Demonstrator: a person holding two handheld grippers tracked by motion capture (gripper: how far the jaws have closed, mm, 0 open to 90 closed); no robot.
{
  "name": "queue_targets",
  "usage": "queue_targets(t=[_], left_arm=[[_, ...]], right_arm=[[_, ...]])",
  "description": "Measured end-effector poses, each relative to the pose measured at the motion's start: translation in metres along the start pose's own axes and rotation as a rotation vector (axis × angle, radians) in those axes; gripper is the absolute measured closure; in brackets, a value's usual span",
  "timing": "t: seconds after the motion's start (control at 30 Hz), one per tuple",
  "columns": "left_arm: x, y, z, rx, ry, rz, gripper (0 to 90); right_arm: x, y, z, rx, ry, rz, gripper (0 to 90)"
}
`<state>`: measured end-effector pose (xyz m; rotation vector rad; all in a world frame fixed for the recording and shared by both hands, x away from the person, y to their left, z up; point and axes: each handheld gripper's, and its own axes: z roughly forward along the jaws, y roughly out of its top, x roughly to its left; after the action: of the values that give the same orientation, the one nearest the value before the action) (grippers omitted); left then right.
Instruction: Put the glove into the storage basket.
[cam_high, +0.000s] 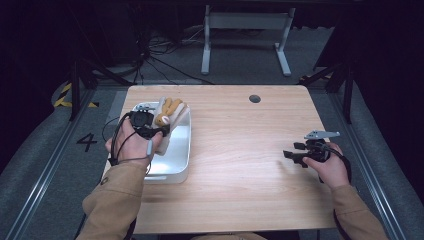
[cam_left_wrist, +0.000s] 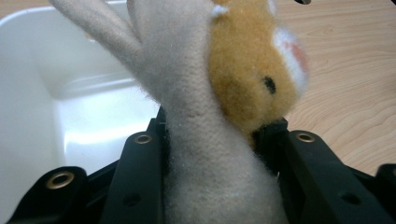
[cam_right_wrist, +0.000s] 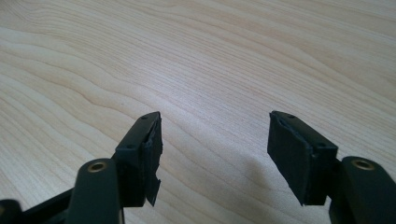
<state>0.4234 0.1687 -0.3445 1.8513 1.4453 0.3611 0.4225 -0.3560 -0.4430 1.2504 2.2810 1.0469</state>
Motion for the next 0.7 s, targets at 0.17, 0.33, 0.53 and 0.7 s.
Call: queue_targets(t=[0.17,0.33,0.53,0.7], left_arm=[[0.004,-0.005,0.01,0.01,0.005,-0.025,63.1],[0.009,-0.011,0.021,0.034,0.009,-0.04,63.0],[0.015,-0.016,0.031,0.046,0.016,-0.064,63.0],[0.019,-0.019,0.037,0.05,0.021,-0.087,62.7]], right_arm=[[-0.001,-0.001,0.001,0.005,0.001,0.002,36.1],[-0.001,-0.001,0.001,0.008,0.002,0.01,36.1],[-0.001,-0.002,0.003,0.011,0.004,0.003,36.1],[-0.001,-0.003,0.003,0.009,0.006,0.006,35.7]])
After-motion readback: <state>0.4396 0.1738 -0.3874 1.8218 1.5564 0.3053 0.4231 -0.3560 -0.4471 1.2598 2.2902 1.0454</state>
